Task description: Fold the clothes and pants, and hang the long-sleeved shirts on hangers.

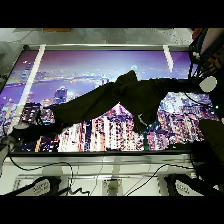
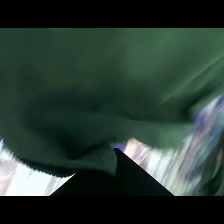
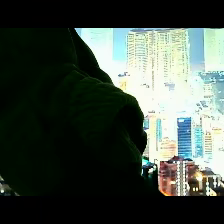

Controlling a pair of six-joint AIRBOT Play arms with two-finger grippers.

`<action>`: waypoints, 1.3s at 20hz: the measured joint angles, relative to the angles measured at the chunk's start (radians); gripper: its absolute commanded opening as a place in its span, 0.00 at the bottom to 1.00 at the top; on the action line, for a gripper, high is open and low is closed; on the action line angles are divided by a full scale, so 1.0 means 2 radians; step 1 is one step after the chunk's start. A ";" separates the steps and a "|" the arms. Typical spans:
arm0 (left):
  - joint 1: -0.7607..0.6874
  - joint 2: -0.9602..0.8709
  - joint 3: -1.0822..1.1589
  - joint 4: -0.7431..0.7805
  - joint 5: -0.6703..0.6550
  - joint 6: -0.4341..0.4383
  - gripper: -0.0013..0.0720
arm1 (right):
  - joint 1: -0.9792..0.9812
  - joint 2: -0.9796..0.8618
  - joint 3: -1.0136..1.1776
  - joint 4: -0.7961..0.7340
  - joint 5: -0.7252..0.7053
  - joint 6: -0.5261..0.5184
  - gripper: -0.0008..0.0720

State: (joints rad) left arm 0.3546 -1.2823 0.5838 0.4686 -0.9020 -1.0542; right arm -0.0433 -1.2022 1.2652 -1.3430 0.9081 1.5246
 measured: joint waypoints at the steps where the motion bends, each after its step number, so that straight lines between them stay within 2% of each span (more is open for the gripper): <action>1: 0.000 -0.001 0.028 -0.006 0.003 0.002 0.03 | 0.000 0.000 0.004 -0.002 -0.010 0.000 0.05; 6: 0.000 -0.001 0.213 -0.019 0.033 0.004 0.03 | -0.015 -0.008 0.086 -0.011 -0.082 0.025 0.05; 10: 0.009 0.001 0.356 -0.017 0.072 0.004 0.03 | -0.061 -0.015 0.177 -0.014 -0.083 0.048 0.05; 15: 0.053 0.013 0.430 0.061 0.071 -0.013 0.03 | -0.144 -0.017 0.249 -0.016 0.033 0.060 0.06; 22: 0.096 0.017 0.446 0.272 -0.032 -0.078 0.03 | -0.201 -0.017 0.269 -0.018 0.234 0.015 0.06; 26: 0.101 0.017 0.446 0.390 -0.086 -0.107 0.03 | -0.207 -0.015 0.264 -0.022 0.295 0.005 0.05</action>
State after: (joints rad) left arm 0.5575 -1.2476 1.4761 1.2480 -1.0740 -1.2675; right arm -0.4564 -1.2331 1.7939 -1.3869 1.4990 1.5337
